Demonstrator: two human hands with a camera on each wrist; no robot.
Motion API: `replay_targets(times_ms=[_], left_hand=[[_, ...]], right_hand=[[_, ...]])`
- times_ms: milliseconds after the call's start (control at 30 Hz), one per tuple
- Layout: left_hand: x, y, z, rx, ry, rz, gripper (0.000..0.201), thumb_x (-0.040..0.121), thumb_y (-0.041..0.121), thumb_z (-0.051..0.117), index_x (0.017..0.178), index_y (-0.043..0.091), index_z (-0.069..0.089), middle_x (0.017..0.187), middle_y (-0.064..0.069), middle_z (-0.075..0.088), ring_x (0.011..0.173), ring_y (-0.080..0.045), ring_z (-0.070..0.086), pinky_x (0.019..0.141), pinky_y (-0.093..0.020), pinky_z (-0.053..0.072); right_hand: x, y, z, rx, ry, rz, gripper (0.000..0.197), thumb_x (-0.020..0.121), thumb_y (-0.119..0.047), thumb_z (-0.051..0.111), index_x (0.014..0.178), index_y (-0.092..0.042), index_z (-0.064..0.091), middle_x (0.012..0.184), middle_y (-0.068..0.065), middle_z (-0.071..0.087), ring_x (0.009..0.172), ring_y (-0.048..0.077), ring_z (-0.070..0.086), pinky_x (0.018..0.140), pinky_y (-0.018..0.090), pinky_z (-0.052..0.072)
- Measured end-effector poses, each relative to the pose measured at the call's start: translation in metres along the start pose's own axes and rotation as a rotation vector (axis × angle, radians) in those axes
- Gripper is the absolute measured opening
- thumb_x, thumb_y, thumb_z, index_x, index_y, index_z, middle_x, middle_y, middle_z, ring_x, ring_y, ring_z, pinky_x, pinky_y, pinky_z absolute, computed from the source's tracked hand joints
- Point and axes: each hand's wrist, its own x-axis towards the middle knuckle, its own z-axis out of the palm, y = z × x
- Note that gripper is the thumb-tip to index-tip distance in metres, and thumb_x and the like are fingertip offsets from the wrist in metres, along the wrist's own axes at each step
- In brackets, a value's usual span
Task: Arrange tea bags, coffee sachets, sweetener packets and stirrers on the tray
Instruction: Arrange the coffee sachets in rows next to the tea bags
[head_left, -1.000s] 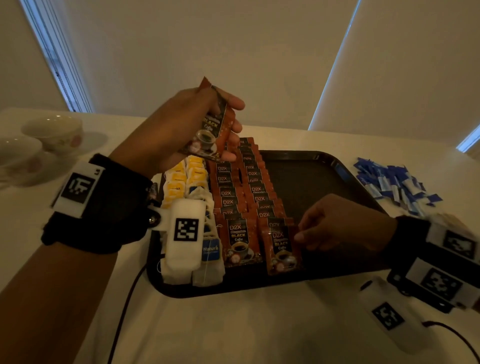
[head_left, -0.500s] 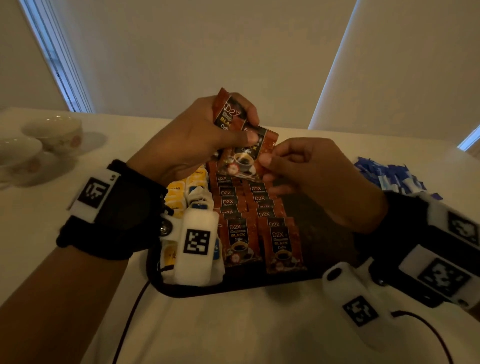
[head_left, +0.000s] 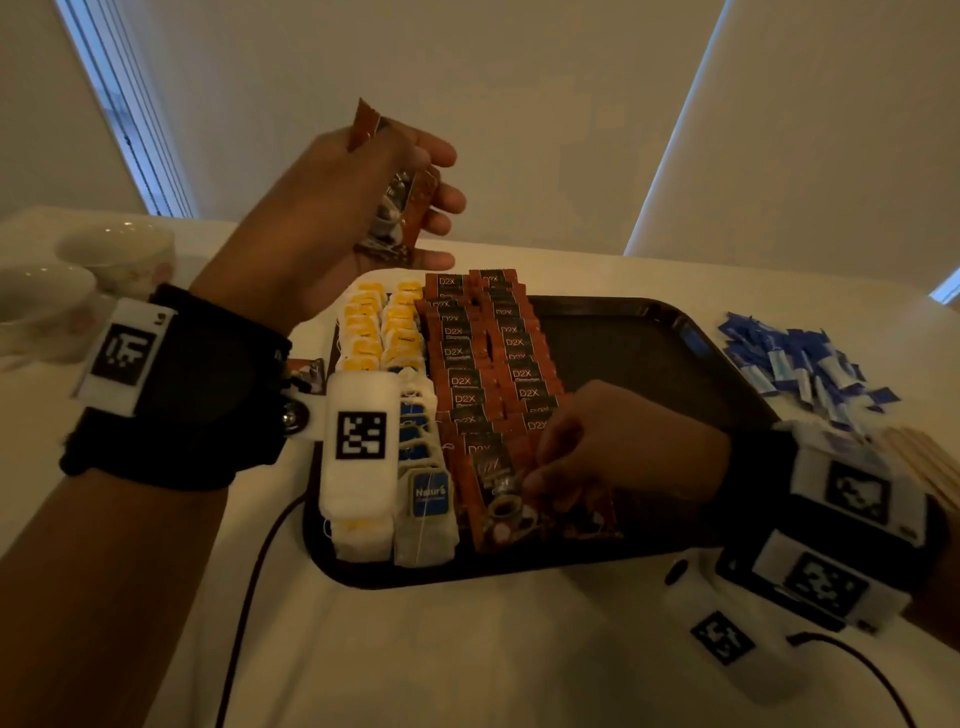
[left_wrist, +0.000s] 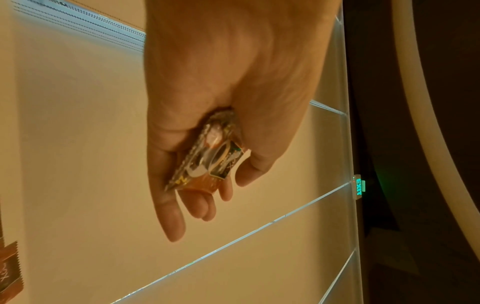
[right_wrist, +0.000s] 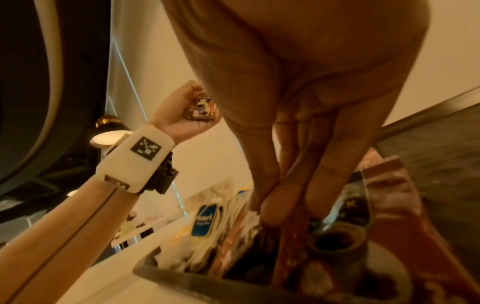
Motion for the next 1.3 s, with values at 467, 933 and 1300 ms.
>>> replay_targets(times_ms=[467, 933, 1300], left_hand=[[0.001, 0.001, -0.003, 0.016, -0.026, -0.002, 0.025, 0.098, 0.016, 0.037, 0.103, 0.015, 0.062, 0.088, -0.005, 0.068, 0.077, -0.015, 0.065, 0.074, -0.039, 0.059], [0.002, 0.001, -0.009, 0.025, -0.019, 0.000, 0.026, 0.098, 0.016, 0.036, 0.102, 0.017, 0.062, 0.086, -0.004, 0.068, 0.075, -0.014, 0.065, 0.069, -0.034, 0.058], [0.000, 0.002, -0.009, 0.037, -0.036, 0.002, 0.025, 0.099, 0.017, 0.037, 0.101, 0.017, 0.061, 0.085, -0.003, 0.068, 0.074, -0.013, 0.064, 0.069, -0.033, 0.058]], right_hand=[[-0.010, -0.012, 0.022, -0.899, 0.110, -0.390, 0.055, 0.087, -0.046, 0.056, 0.135, -0.030, 0.034, 0.139, -0.001, 0.024, 0.127, 0.016, 0.022, 0.107, 0.036, 0.027], [0.020, -0.019, 0.016, -0.947, 0.023, -0.359, 0.043, 0.091, -0.040, 0.051, 0.130, -0.022, 0.042, 0.138, 0.002, 0.034, 0.126, 0.020, 0.027, 0.105, 0.039, 0.030], [0.028, -0.019, 0.012, -0.911, 0.061, -0.354, 0.041, 0.090, -0.043, 0.054, 0.124, -0.023, 0.044, 0.133, -0.001, 0.037, 0.123, 0.018, 0.028, 0.101, 0.036, 0.029]])
